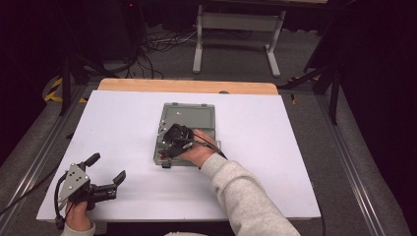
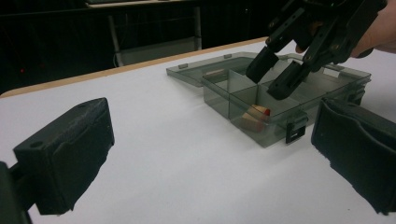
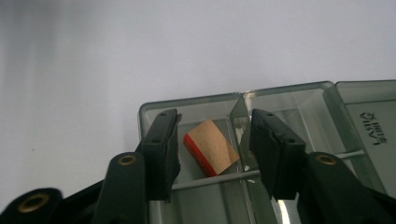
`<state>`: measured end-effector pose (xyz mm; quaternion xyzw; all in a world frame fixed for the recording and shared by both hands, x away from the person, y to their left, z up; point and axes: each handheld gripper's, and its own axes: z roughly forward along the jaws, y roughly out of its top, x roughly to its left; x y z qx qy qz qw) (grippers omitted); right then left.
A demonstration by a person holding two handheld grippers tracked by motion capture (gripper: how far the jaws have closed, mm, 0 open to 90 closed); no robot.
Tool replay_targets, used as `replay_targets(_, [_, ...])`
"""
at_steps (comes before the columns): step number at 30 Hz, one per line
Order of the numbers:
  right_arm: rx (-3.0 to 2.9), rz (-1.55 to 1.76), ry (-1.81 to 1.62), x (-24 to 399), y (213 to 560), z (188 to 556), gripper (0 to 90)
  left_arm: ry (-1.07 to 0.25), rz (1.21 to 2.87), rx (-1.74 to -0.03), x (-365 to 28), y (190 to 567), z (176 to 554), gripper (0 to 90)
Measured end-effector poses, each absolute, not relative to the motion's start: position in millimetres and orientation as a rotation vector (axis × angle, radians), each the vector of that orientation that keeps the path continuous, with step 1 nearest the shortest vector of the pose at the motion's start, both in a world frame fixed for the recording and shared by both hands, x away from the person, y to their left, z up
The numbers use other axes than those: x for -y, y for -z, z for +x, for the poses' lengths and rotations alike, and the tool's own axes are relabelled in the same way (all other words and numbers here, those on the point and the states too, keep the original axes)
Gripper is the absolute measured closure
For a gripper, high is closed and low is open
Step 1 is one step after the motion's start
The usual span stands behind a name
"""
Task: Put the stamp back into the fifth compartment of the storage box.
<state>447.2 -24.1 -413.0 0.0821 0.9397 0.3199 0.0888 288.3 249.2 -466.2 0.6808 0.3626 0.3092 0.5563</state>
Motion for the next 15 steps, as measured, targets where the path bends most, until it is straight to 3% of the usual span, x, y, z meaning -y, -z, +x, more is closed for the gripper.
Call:
replay_targets(9, [-2.742,0.303,-1.089,38.5,386.3,434.6,24.4,-0.734,1.598,-0.863,-248.2,466.5,288.4,0.2])
replay_targets(15, [-2.701,0.330,-1.160,51.1,373.2,423.6,18.7,-0.730,1.610,-0.857,-247.9,466.1,288.7,0.2])
